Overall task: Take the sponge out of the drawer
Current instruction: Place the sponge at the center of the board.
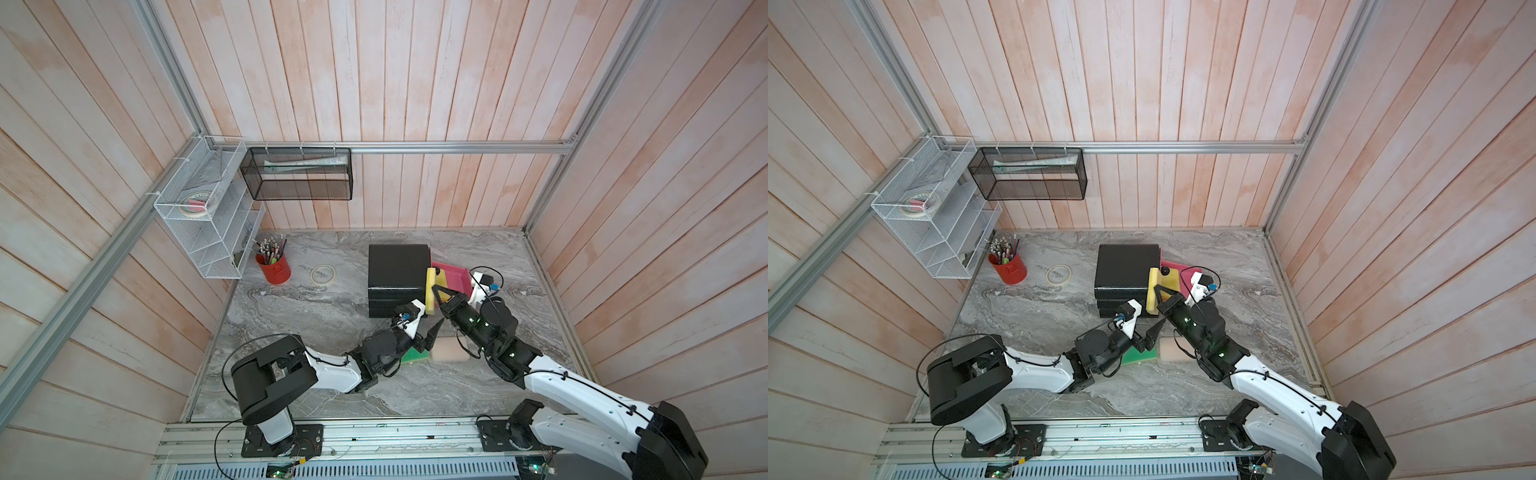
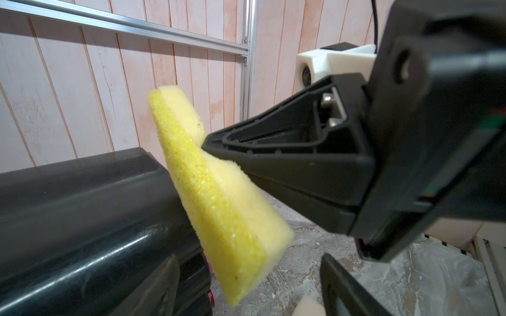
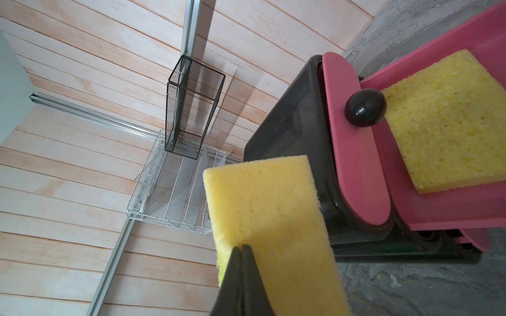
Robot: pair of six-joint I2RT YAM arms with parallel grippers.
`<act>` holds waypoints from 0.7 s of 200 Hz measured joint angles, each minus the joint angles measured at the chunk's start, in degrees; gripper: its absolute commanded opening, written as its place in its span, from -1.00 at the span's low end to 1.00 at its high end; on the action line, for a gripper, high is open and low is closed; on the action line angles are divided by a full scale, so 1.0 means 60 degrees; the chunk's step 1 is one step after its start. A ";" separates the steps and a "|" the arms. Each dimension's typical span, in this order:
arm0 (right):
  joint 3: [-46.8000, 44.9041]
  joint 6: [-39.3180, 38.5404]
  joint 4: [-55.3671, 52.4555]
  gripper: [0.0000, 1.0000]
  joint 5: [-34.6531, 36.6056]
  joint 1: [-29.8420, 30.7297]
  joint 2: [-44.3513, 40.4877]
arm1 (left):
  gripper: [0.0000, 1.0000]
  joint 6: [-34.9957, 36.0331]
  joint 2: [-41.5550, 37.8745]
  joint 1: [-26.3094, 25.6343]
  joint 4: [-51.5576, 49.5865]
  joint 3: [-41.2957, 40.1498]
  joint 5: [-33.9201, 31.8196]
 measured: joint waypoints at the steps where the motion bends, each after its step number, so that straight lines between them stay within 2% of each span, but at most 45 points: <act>1: 0.0000 0.0004 -0.0004 -1.00 0.0000 0.0004 -0.0007 | 0.64 0.0007 0.0007 0.0000 0.0007 0.0004 -0.0004; 35: -0.0142 0.0270 -0.0036 -1.00 0.0022 0.0120 -0.0444 | 0.53 0.0149 0.0189 0.0000 0.0251 0.0182 -0.0178; 75: -0.0295 0.0568 -0.0149 -1.00 0.0022 0.0189 -0.0623 | 0.25 0.0310 0.0350 0.0000 0.0834 0.0182 -0.0448; 123: -0.0342 0.1042 -0.0160 -1.00 0.0022 0.0197 -0.0641 | 0.28 0.0364 0.0474 0.0000 0.1155 0.0171 -0.0583; 140: -0.0350 0.1162 -0.0175 -1.00 0.0018 0.0197 -0.0648 | 0.03 0.0415 0.0470 0.0000 0.1322 0.0080 -0.0681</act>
